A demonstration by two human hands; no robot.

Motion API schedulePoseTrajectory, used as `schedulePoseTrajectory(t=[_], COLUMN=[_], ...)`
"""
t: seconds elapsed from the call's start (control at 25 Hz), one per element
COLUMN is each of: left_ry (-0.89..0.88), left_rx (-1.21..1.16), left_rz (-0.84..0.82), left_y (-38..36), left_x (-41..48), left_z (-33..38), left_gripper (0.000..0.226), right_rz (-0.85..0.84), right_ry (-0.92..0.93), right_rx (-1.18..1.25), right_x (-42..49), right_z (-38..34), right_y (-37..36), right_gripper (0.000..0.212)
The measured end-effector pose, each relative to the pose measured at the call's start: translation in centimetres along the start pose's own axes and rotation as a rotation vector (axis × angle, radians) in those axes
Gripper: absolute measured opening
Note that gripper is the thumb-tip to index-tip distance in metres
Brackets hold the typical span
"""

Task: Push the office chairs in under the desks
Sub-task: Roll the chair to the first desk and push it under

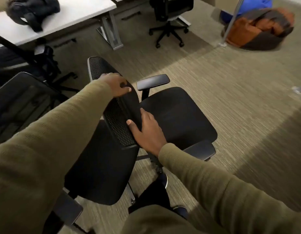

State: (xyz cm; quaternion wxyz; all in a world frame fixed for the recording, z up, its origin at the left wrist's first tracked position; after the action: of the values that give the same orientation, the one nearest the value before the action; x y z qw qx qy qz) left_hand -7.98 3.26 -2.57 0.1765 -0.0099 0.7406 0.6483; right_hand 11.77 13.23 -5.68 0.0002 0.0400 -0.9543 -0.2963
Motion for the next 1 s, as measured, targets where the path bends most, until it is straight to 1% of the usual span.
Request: schedulePoseTrajectory(t=[0.08,0.16,0.32,0.4,0.6,0.84,1.0], left_ry=[0.041,0.118,0.168,0.152,0.077,-0.02,-0.078], left_rx=[-0.069,-0.26,-0.731,-0.889,-0.974,-0.898,-0.892], left_rz=[0.143,0.258,0.349,0.359,0.355,0.289,0.265], left_y=[1.1,1.4,1.3,1.5,3.3,4.9,5.7], left_x=[-0.2,0.0,0.7,1.3,4.2,7.9,10.1], left_z=[-3.1,-7.0,-9.1,-9.0,-7.2,-4.1,-0.6], left_gripper=[0.048,0.043,0.035,0.03,0.03,0.034,0.034], right_rz=[-0.01,-0.031,-0.096,-0.13,-0.141,-0.098,-0.055], right_ry=[0.042,0.088,0.142,0.144,0.112,0.077,0.037], right_rx=[-0.019,-0.052,-0.177,-0.225,-0.168,-0.112,-0.094], right_x=[0.9,2.1,5.5,7.2,10.5,12.7,13.4], right_z=[-1.4,-3.0,-5.4,-6.1,-5.1,-3.7,-1.6], right_y=[-0.6,-1.4,-3.3,-4.1,-3.1,-1.0,1.6], right_gripper=[0.081,0.084,0.095,0.1,0.109,0.112,0.113])
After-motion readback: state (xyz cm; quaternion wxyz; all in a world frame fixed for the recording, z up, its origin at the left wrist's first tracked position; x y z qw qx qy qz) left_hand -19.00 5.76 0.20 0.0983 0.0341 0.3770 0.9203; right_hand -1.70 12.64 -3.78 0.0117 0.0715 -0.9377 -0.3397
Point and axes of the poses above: each hand's wrist, its own x-axis towards the middle knuckle, its own y-axis out of the back of the hand, z = x × y, the point moved 9 cm from there along x, towards the middle knuckle, and after that the axes turned 9 degrees about y, right-handed, at the moved point
